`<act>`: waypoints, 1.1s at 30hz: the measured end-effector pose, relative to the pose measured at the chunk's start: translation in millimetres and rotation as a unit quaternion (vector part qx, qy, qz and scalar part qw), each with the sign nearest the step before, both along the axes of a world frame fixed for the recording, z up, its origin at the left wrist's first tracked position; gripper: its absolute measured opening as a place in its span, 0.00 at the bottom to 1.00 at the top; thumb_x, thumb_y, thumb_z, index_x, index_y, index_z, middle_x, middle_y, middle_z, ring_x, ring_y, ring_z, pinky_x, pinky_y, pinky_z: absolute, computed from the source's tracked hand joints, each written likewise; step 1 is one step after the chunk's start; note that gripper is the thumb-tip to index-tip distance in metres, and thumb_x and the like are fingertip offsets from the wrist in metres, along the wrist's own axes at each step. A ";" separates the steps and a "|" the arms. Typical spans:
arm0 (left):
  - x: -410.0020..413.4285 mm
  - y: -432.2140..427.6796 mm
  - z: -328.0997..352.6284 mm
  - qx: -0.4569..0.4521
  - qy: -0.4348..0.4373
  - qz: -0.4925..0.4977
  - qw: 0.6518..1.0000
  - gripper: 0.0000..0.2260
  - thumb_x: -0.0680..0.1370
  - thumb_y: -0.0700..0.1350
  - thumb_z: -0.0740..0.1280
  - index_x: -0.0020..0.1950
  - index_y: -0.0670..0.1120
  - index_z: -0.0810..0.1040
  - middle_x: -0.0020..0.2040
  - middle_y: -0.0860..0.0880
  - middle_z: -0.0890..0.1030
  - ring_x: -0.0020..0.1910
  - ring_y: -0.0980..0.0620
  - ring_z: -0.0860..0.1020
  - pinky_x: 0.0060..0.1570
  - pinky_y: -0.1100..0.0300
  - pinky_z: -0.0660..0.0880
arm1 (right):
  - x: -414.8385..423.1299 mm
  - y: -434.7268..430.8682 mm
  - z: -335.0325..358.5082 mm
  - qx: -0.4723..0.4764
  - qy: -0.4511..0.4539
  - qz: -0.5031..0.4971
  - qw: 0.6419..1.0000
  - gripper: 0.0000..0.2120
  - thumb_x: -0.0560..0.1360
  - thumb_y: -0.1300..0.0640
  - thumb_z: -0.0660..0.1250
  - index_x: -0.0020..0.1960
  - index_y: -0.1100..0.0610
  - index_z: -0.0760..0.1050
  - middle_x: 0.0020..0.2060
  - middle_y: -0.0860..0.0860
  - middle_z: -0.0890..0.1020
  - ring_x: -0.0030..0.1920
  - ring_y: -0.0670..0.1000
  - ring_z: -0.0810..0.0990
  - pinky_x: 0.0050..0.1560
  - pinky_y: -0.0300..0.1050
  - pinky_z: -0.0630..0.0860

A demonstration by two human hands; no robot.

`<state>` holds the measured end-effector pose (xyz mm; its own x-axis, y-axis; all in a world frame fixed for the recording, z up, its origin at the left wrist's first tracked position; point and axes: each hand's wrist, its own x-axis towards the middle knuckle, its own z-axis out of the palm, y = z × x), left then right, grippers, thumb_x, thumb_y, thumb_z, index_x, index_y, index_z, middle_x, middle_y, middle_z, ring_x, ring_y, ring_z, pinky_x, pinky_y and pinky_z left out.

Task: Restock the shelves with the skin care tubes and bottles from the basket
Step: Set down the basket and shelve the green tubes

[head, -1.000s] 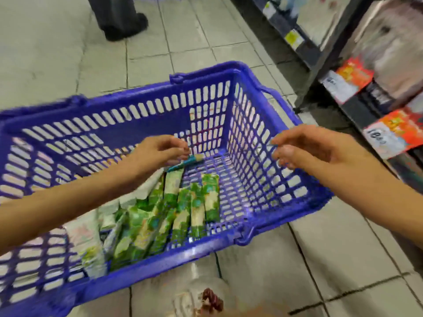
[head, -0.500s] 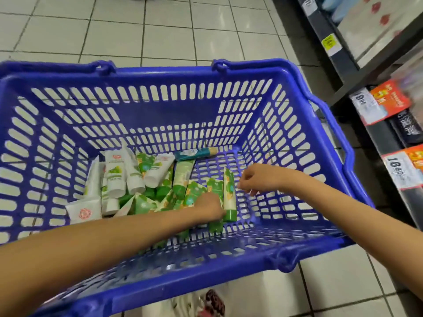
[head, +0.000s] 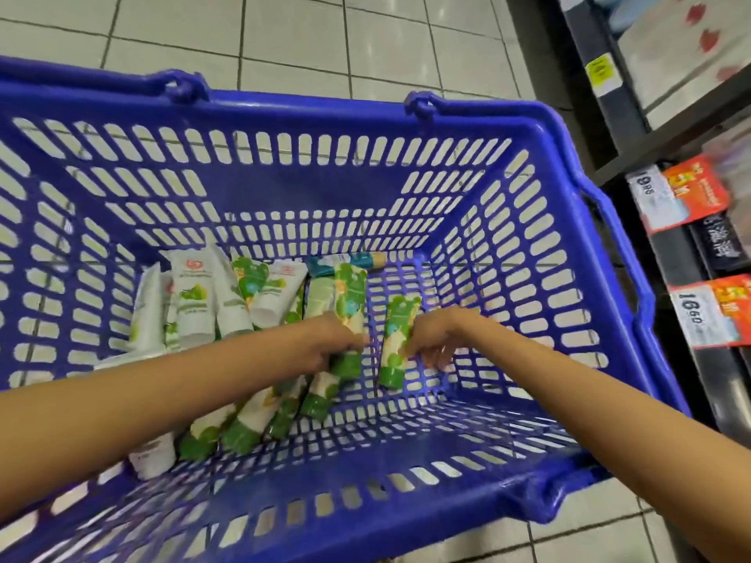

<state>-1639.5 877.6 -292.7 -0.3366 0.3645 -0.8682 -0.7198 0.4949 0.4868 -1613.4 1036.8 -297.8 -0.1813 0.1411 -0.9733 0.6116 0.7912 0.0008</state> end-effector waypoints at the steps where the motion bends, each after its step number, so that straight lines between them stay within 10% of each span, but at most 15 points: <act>1: -3.2 -2.9 1.0 0.009 -0.019 0.026 0.999 0.20 0.77 0.36 0.64 0.67 0.35 0.65 0.50 0.40 0.77 0.44 0.47 0.75 0.44 0.57 0.77 | -2.8 -3.8 -5.3 0.016 -0.001 0.009 1.000 0.11 0.80 0.58 0.58 0.43 0.64 0.68 0.36 0.57 0.74 0.34 0.52 0.73 0.38 0.45 0.74; 7: -9.4 -5.9 -5.8 -0.001 -0.058 0.110 0.992 0.18 0.78 0.37 0.63 0.66 0.36 0.65 0.60 0.37 0.75 0.55 0.43 0.74 0.60 0.48 0.71 | -9.8 -11.5 -9.8 0.034 0.034 -0.079 0.996 0.11 0.80 0.60 0.58 0.41 0.64 0.68 0.36 0.58 0.73 0.31 0.51 0.72 0.44 0.43 0.78; 12: -4.2 0.5 0.5 0.006 -0.046 0.106 0.993 0.16 0.78 0.37 0.61 0.65 0.36 0.69 0.62 0.37 0.75 0.60 0.40 0.75 0.61 0.46 0.71 | 0.9 -31.8 -7.8 0.020 0.056 -0.128 0.990 0.22 0.77 0.52 0.64 0.60 0.69 0.68 0.51 0.63 0.76 0.42 0.57 0.77 0.53 0.51 0.79; 16: 14.0 1.3 30.7 0.065 0.143 0.107 0.982 0.13 0.79 0.39 0.60 0.64 0.43 0.67 0.58 0.46 0.78 0.57 0.49 0.76 0.58 0.56 0.73 | -3.7 -27.2 30.1 -0.073 0.158 -0.269 0.947 0.11 0.78 0.58 0.61 0.53 0.66 0.69 0.42 0.58 0.76 0.38 0.56 0.78 0.43 0.51 0.80; 21: 44.9 39.1 122.8 0.275 0.363 0.014 0.890 0.12 0.80 0.41 0.58 0.55 0.57 0.64 0.49 0.68 0.71 0.45 0.81 0.70 0.40 0.85 0.64 | 36.7 15.3 139.3 -0.172 0.449 -0.443 0.756 0.14 0.76 0.57 0.63 0.60 0.59 0.69 0.49 0.58 0.80 0.42 0.52 0.79 0.38 0.45 0.77; 27: 104.7 164.8 222.2 0.522 0.361 -0.060 0.770 0.09 0.80 0.38 0.56 0.57 0.50 0.62 0.55 0.51 0.74 0.46 0.61 0.76 0.45 0.69 0.75 | 165.0 85.4 260.1 -0.144 0.669 -0.501 0.530 0.07 0.78 0.57 0.61 0.55 0.52 0.67 0.36 0.52 0.78 0.25 0.45 0.76 0.25 0.34 0.71; 31: 189.8 262.8 280.9 0.593 0.342 -0.133 0.717 0.10 0.80 0.37 0.55 0.60 0.44 0.63 0.54 0.50 0.74 0.46 0.65 0.74 0.45 0.73 0.73 | 263.7 131.0 300.3 0.000 0.720 -0.552 0.421 0.06 0.78 0.54 0.60 0.55 0.50 0.67 0.34 0.50 0.78 0.26 0.49 0.71 0.35 0.42 0.58; 33: 234.7 296.2 305.2 0.624 0.344 -0.140 0.688 0.10 0.80 0.36 0.56 0.61 0.43 0.64 0.57 0.48 0.75 0.52 0.61 0.75 0.54 0.70 0.72 | 303.1 148.6 316.0 0.046 0.743 -0.571 0.346 0.11 0.79 0.54 0.59 0.60 0.54 0.68 0.41 0.51 0.78 0.33 0.49 0.75 0.40 0.45 0.68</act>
<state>-1404.7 1173.8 12.4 -0.2775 0.8151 0.5086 -0.0674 -0.5446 0.8360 -1310.3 1185.4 18.2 -0.2477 0.9643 0.0936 -0.0961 0.0716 -0.9928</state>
